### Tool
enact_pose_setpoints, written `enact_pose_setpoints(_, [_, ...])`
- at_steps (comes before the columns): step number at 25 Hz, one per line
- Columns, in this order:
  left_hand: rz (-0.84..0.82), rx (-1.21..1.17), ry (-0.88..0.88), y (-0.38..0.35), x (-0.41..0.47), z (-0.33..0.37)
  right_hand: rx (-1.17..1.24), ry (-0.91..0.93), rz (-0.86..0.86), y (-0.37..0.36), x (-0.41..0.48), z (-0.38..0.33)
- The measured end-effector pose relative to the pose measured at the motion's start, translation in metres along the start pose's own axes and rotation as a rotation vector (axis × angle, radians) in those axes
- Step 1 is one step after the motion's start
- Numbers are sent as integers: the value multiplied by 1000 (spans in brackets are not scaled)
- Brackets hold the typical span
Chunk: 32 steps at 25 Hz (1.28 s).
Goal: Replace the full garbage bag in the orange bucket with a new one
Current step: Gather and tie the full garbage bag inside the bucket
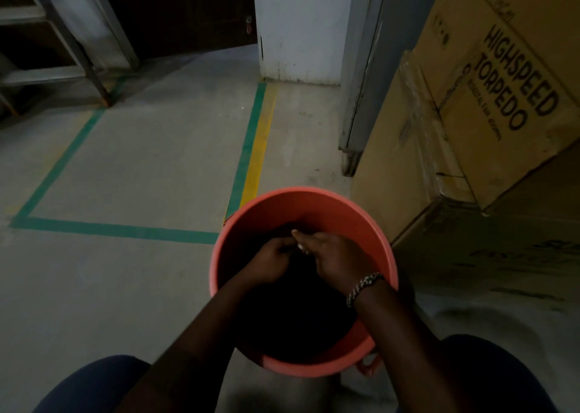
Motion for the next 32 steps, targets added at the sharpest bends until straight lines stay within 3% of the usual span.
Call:
enact_pose_setpoints(3, [77, -150, 46, 0, 1, -2, -70, 62, 142, 6, -5, -2])
enact_pose_setpoints(6, [83, -231, 104, 1, 2, -15, 75, -190, 36, 6, 0, -5])
enact_pose_setpoints(9, [33, -232, 90, -2, 0, -3, 616, -655, -46, 7, 10, 0])
enact_pose_setpoints(12, [-39, -166, 26, -10, -1, 7, 1383, -1123, -360, 3, 4, 2])
enact_pose_setpoints(13, [-63, -90, 22, -11, -1, 5, 1533, -1167, -445, 2, 3, 1])
enact_pose_setpoints(15, [-68, -12, 42, -8, 0, 4, 1755, -1127, -421, 9, 5, -1])
enact_pose_setpoints(17, [-3, -110, 100, -5, 0, 2, 1980, -874, -291, 17, 12, 4])
enact_pose_setpoints(18, [30, -145, 130, -3, 1, 0, 1964, -692, -263, 25, 15, 7])
enact_pose_setpoints(19, [44, -115, 159, -1, 1, -2, 1789, -511, -240, 34, 15, 8])
enact_pose_setpoints(22, [19, -44, 174, 3, 2, -2, 698, -116, -266, 26, 7, 7])
enact_pose_setpoints(24, [-40, 85, 105, 4, 1, 1, 257, -45, -311, 3, 0, 0])
enact_pose_setpoints(28, [-107, 93, 30, 2, -1, 13, 107, -20, -153, 2, 1, -2])
enact_pose_setpoints(30, [-127, 90, 9, 2, -2, 9, 60, -66, -168, 15, 5, -1])
enact_pose_setpoints(32, [-148, 84, 8, 4, -5, 4, 160, -201, -231, 20, 6, -2])
Point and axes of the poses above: each hand's wrist, its own x-axis towards the middle knuckle, its own y-axis out of the back of the hand, z = x × y, the point moved 2 cm from there along x, towards the middle knuckle, and after that the axes turned 13 degrees about -y, right-handed, at the moved point
